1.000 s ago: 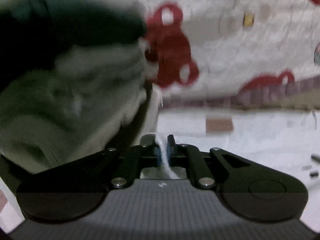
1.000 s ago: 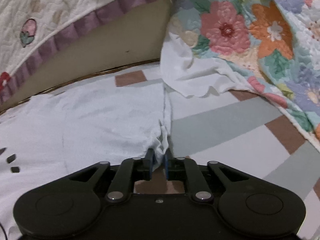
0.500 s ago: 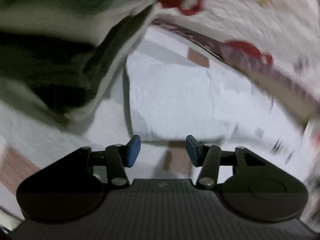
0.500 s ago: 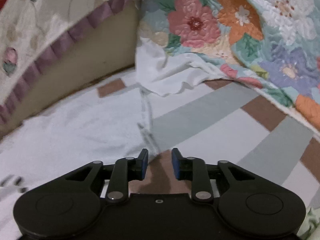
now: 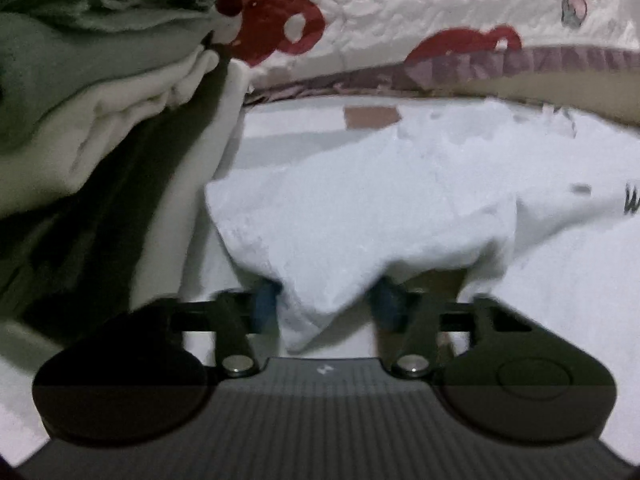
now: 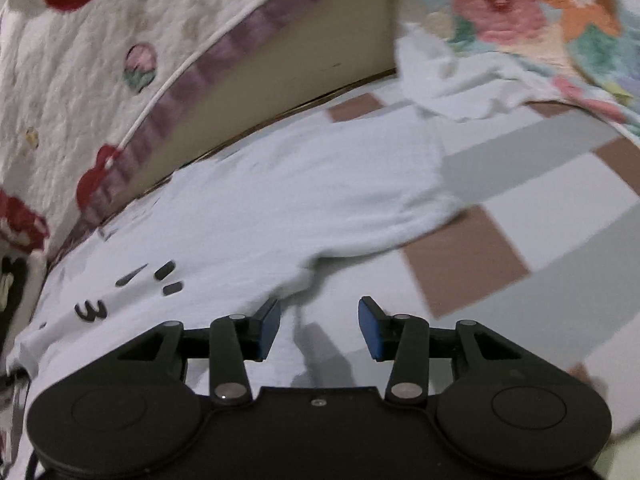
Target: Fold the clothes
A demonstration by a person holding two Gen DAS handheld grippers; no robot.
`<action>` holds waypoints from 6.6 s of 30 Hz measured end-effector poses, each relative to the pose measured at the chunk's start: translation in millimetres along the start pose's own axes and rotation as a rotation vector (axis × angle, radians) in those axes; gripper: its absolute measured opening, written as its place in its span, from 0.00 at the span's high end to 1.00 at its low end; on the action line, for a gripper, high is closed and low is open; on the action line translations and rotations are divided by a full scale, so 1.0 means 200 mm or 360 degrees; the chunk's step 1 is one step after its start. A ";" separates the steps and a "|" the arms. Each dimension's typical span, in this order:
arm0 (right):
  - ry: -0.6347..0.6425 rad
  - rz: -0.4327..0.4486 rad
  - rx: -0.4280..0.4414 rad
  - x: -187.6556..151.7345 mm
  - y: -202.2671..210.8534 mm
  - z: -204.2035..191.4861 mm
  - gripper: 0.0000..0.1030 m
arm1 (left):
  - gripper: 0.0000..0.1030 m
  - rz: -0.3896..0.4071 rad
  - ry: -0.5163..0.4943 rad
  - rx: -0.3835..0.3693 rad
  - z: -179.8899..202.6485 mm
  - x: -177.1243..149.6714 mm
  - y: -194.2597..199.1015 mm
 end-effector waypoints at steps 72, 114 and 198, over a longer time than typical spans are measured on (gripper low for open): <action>0.0735 -0.0792 -0.0608 -0.18 0.08 -0.30 0.97 | 0.99 -0.0397 -0.0099 -0.0229 0.09 -0.16 0.35; 0.0845 -0.0567 -0.0022 0.64 -1.50 -0.78 0.89 | 0.39 -0.0275 -0.0182 -0.0395 0.30 0.57 -0.58; -0.0705 -0.0381 0.0415 -0.64 0.79 -0.07 0.40 | 0.40 -0.0906 0.0208 -0.0780 0.03 -0.39 0.72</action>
Point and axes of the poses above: each gripper's, at about its wrist camera, not at the fingertips, and y roughly against the way its jaws point, z to its right, x to its top, the point moved 5 cm from there along -y, roughly the way its jaws point, and after that the axes turned 14 degrees about x, right-handed, at the moved point
